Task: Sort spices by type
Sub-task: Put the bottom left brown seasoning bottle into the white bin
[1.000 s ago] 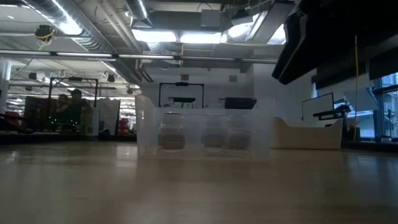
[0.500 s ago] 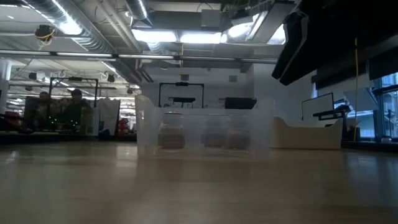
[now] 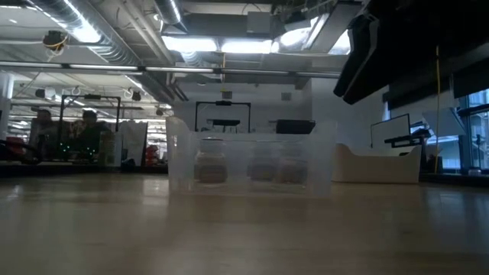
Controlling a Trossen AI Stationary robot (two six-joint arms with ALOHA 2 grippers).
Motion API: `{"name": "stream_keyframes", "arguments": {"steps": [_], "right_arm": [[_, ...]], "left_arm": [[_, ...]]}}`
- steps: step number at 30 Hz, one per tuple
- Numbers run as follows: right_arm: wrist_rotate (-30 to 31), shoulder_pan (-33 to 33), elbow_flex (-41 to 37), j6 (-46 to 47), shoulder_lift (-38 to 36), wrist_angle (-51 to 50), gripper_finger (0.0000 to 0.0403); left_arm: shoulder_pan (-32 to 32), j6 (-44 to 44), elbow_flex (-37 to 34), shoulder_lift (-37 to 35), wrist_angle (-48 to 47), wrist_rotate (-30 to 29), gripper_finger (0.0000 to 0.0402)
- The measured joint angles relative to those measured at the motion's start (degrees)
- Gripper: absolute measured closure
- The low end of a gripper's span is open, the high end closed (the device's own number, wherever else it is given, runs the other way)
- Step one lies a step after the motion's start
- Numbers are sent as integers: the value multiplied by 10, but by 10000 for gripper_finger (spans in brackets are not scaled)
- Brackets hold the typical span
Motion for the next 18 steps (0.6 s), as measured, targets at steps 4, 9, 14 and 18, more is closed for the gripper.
{"name": "stream_keyframes", "arguments": {"steps": [4,9,14,18], "right_arm": [[0,0,0,0,0,0,171],[0,0,0,0,0,0,171],[0,0,0,0,0,0,171],[0,0,0,0,0,1,171]], "left_arm": [[-5,-8,0,8,0,-2,105],[-5,-7,0,23,5,-3,105],[-6,2,0,38,6,-3,105],[-6,5,0,50,5,-4,105]]}}
